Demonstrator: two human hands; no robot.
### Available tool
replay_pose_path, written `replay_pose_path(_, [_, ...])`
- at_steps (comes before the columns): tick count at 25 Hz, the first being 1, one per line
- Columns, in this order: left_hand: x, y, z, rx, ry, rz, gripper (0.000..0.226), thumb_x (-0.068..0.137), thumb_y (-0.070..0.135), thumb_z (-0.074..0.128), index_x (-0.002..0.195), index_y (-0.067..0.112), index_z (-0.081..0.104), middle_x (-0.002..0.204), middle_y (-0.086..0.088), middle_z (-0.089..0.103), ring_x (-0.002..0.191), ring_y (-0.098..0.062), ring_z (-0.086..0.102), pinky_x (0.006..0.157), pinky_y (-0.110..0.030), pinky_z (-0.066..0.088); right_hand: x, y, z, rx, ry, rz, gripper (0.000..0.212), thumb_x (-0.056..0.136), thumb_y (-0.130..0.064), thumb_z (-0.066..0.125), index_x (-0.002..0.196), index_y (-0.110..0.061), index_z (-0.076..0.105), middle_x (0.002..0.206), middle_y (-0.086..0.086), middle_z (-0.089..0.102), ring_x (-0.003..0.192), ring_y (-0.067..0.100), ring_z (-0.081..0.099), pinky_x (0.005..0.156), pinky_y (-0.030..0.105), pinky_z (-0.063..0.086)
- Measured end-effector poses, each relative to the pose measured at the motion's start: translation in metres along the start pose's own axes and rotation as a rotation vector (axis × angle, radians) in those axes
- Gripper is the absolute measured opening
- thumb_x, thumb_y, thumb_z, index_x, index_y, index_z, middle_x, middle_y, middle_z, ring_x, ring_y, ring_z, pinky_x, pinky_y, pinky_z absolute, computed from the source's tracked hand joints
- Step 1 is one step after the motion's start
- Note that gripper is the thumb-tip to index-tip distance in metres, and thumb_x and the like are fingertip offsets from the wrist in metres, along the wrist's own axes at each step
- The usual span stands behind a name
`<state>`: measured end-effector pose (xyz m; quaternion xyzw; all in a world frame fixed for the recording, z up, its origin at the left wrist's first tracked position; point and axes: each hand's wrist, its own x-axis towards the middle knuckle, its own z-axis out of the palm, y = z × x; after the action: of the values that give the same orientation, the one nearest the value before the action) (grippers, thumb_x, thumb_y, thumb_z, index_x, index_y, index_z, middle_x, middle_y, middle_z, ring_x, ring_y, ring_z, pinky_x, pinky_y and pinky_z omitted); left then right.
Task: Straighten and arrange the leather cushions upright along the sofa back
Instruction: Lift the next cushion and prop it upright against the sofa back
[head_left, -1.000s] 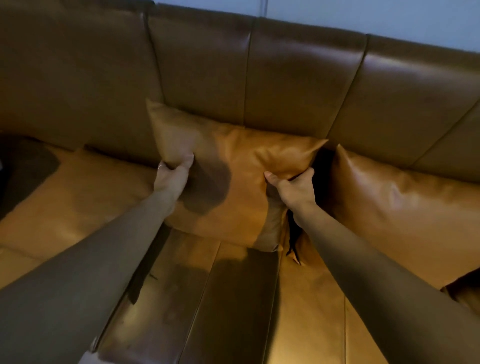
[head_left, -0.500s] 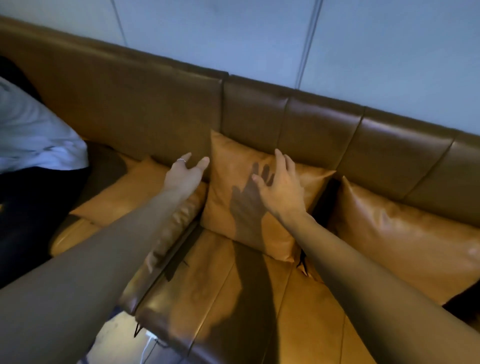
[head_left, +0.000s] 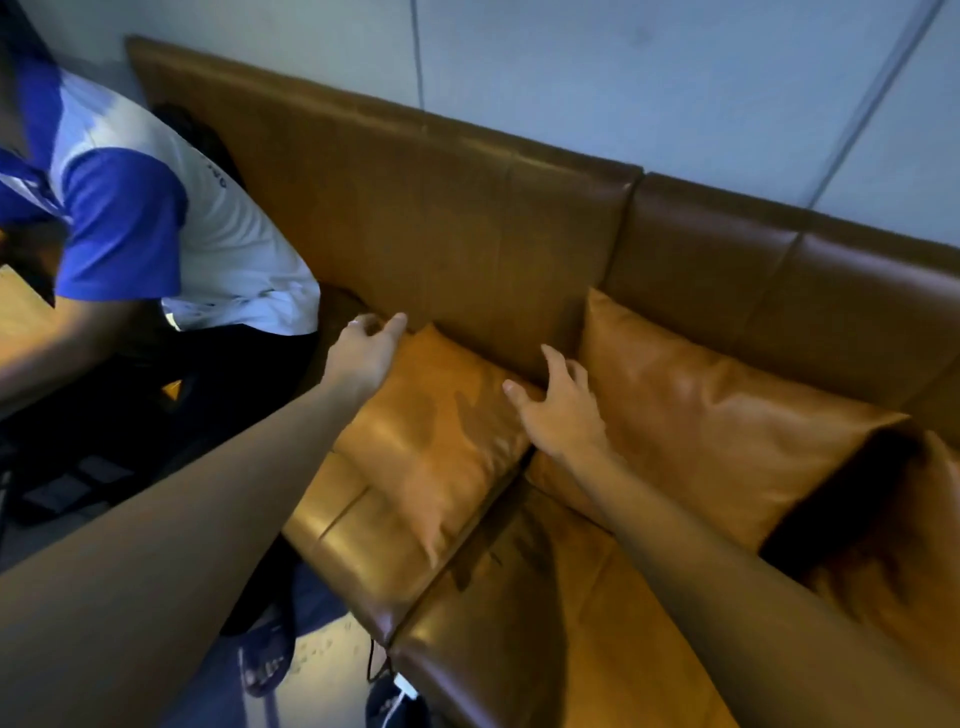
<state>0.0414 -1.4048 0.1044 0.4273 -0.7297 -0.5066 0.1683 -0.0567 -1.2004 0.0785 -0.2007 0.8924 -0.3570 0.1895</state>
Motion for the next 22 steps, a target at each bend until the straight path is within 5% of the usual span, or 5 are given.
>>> replay_pose_path(10, [0.184,-0.119,0.03,0.146,-0.21,-0.241,0.07,0.099,0.051,0.053,0.156,0.017,0.029,0.15,-0.009,0.048,0.136,-0.031,0.046,0.11,-0.041,0.035,0.148,0.043,0.153,0.39,0.038,0.805,0.078,0.098,-0.054,0.055,0.159,-0.023,0.018,0.162,0.015,0.028,0.14,0.044,0.038,0.105,0.053,0.041])
replay_pose_path(17, [0.273,-0.148,0.06,0.236,-0.464,-0.318,0.091,0.076,0.059,0.074,0.15,0.024,0.035,0.14,-0.007,0.054,0.127,-0.035,0.053,0.111,-0.055,0.039,0.2,0.078,0.167,0.553,0.178,1.001,0.079,0.099,-0.051,0.054,0.156,-0.015,0.013,0.152,0.021,0.039,0.132,0.045,0.044,0.102,0.054,0.041])
replay_pose_path(22, [0.296,-0.148,0.077,0.247,-0.502,-0.325,0.124,0.063,0.065,0.082,0.158,0.03,0.011,0.158,-0.01,0.036,0.143,-0.041,0.035,0.116,-0.061,0.029,0.207,0.093,0.174,0.654,0.182,1.048,0.091,0.09,-0.062,0.06,0.156,-0.021,0.015,0.159,0.018,0.032,0.14,0.048,0.036,0.112,0.066,0.033])
